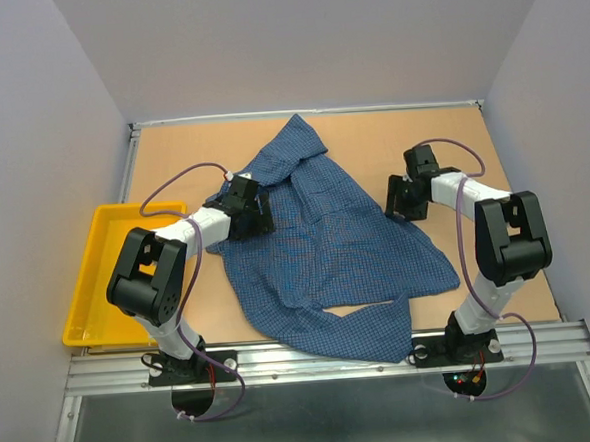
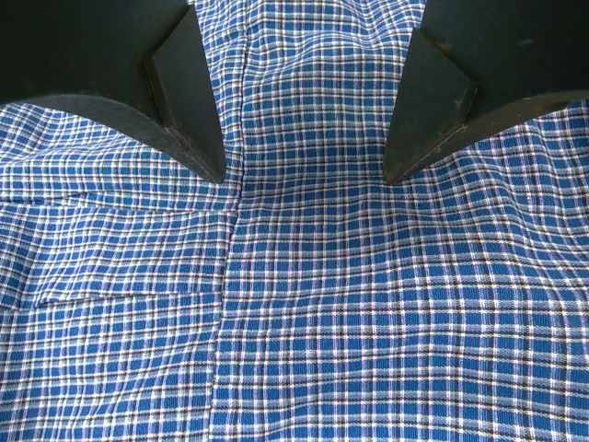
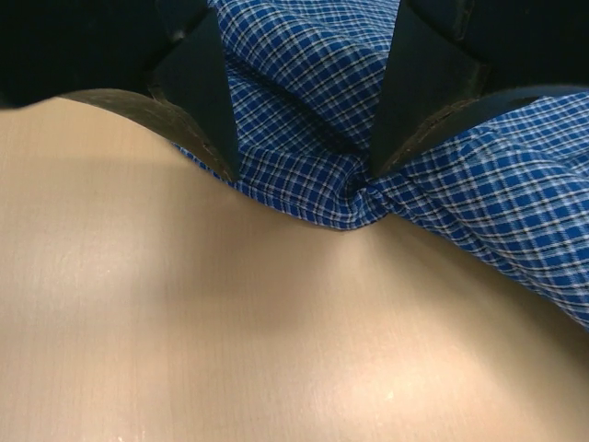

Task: Fold and stack the long sleeve shirts
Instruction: Flatten the shirt out

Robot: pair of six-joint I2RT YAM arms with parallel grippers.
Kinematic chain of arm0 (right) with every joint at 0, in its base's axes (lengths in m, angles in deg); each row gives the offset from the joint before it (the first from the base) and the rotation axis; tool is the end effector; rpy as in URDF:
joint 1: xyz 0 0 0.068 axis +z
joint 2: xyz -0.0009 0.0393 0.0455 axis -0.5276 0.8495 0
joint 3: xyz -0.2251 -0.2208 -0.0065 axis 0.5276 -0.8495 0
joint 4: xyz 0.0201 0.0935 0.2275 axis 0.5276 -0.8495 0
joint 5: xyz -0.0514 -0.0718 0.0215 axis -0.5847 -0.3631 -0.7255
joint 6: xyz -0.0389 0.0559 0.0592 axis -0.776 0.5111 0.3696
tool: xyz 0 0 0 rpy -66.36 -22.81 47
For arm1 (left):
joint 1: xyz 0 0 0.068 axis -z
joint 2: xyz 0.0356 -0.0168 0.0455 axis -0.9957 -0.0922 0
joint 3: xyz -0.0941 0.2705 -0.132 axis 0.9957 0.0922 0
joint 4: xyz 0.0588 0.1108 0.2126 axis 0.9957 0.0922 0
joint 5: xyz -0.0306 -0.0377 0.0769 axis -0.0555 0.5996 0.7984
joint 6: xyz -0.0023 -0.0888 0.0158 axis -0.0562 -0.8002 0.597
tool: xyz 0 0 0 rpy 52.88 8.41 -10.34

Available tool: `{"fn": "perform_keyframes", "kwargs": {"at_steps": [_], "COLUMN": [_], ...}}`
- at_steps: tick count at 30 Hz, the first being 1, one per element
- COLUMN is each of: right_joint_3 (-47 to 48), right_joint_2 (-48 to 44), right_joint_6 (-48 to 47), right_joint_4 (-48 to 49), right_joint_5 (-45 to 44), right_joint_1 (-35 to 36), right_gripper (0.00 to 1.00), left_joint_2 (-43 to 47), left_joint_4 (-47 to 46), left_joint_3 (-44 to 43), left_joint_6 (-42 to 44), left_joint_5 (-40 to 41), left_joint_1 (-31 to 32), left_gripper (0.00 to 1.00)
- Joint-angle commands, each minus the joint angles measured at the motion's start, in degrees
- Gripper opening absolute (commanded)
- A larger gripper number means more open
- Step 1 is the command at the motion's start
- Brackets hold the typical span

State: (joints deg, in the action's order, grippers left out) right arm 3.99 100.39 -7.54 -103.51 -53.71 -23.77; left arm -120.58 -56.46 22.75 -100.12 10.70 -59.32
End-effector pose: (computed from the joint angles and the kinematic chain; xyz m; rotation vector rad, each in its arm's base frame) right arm 0.3526 0.0554 0.1879 0.2386 2.6855 0.2370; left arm 0.3259 -0.1497 0.1940 -0.0433 2.4667 -0.3296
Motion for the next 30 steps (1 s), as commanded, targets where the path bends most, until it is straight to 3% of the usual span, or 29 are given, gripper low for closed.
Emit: {"fn": "perform_keyframes", "kwargs": {"at_steps": [1,4,8,11,12,14,22,27,30], "right_joint_3": [-1.55,-1.90,-1.64,-1.29,-0.77,0.55,12.86,7.09,-0.72], "right_joint_2": [1.28,1.55,3.39,4.45,4.01,2.70,-14.77,-29.73,-34.83], "right_joint_6": [-1.73,-2.00,-1.74,-1.38,-1.03,-0.85,1.24,4.59,6.43], "right_joint_4": [2.60,2.51,2.25,1.90,1.72,1.11,-5.66,-5.66,-6.80], "right_joint_5": [1.20,-0.99,-8.45,-11.36,-12.24,-16.26,-32.72,-30.82,-26.85], "right_joint_1": [1.85,4.30,7.48,8.62,8.62,8.54,8.10,8.10,8.10], "right_gripper": [0.64,0.64,0.54,0.27,0.11,0.01,0.01,0.02,0.10], "left_joint_2": [-0.36,-0.54,-0.54,-0.63,-0.80,-0.71,0.25,0.43,0.69], "left_joint_4": [0.14,0.32,0.32,0.23,0.23,0.23,1.02,1.20,1.46], "left_joint_3": [1.59,1.60,1.95,2.38,2.73,3.44,5.29,6.34,6.52], "left_joint_6": [-0.76,-0.85,-1.11,-1.29,-1.38,-1.82,-2.78,-3.31,-3.23], "left_joint_5": [0.36,0.45,0.80,1.06,1.06,0.71,0.09,-0.61,-1.05], "left_joint_1": [-0.25,-0.25,-0.34,-0.51,-0.77,-1.13,-3.68,-4.12,-4.21], "left_gripper": [0.81,0.81,0.81,0.80,0.80,0.77,0.74,0.74,0.74]}}
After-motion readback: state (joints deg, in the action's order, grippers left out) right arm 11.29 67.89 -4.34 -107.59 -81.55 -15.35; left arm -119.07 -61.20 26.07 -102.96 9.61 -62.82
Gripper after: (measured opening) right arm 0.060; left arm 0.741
